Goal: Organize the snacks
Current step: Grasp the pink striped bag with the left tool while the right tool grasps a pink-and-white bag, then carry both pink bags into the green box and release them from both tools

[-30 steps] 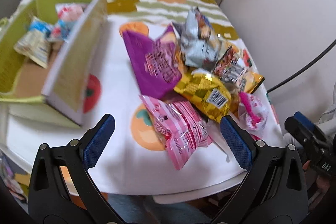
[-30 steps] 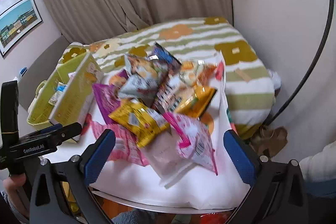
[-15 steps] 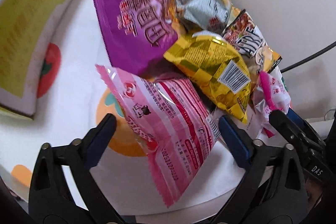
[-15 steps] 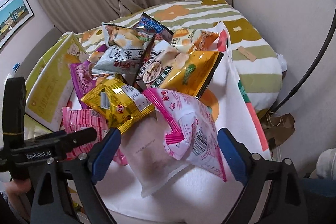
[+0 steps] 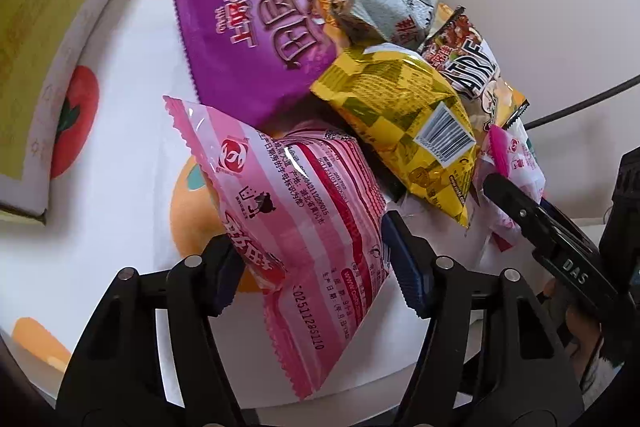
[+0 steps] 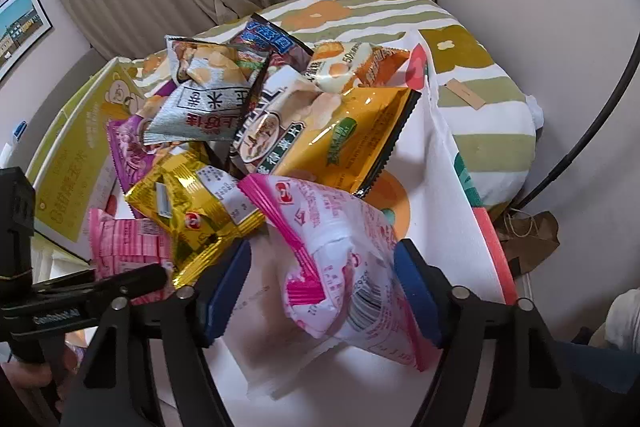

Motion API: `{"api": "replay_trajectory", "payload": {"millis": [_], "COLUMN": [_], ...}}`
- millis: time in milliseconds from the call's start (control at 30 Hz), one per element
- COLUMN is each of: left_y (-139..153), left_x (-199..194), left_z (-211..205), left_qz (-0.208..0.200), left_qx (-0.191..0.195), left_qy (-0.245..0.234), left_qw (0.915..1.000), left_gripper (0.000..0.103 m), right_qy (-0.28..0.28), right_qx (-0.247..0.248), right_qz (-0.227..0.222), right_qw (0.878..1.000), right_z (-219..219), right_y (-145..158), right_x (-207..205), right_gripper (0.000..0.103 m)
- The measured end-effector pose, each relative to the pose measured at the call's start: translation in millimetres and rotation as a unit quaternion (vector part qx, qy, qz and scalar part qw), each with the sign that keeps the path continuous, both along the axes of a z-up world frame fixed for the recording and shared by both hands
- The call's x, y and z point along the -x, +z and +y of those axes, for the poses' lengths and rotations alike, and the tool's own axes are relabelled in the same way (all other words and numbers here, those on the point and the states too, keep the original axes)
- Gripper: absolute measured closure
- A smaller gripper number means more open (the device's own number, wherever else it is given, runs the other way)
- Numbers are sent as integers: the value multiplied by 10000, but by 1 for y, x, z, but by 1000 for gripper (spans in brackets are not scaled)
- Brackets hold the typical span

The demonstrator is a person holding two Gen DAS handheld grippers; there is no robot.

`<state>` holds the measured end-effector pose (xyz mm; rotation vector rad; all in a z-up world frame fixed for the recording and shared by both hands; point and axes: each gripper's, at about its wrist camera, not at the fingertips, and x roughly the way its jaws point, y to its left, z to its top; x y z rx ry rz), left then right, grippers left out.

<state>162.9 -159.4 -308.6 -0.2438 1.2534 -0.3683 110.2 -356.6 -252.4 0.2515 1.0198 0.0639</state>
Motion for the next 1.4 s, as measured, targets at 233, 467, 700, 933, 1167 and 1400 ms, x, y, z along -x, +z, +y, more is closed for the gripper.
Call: {"api": "replay_trajectory", "payload": {"millis": [233,467,700,933,1167,1400], "left_y": [4,4,14,34,68,127], "left_x": [0,2,7,21,39,51], "left_z": [10,27,34,42,55,76], "left_qz": [25,16,-102,-244,-510,-1042], "left_qx": [-79,-103,-82,-30,73,231], "left_qy": [36,121,251,341,446,645], "left_qw": [10000,9999,9996,9991,9977,9922], "left_gripper": [43,43,43,43,43,43], "right_qy": [-7,-58,-190,-220,-260,-127], "right_qx": [80,130,67,59,24,-4], "right_qz": [89,31,-75,-117,-276,-674], "right_qw": [9999,9999,9998,9997,9993,9976], "right_z": [2,2,-2,-4,-8,3], "right_y": [-8,-10,-3,8,34,88], "right_x": [-2,1,5,14,27,30], "right_gripper": [42,55,61,62,62,62]}}
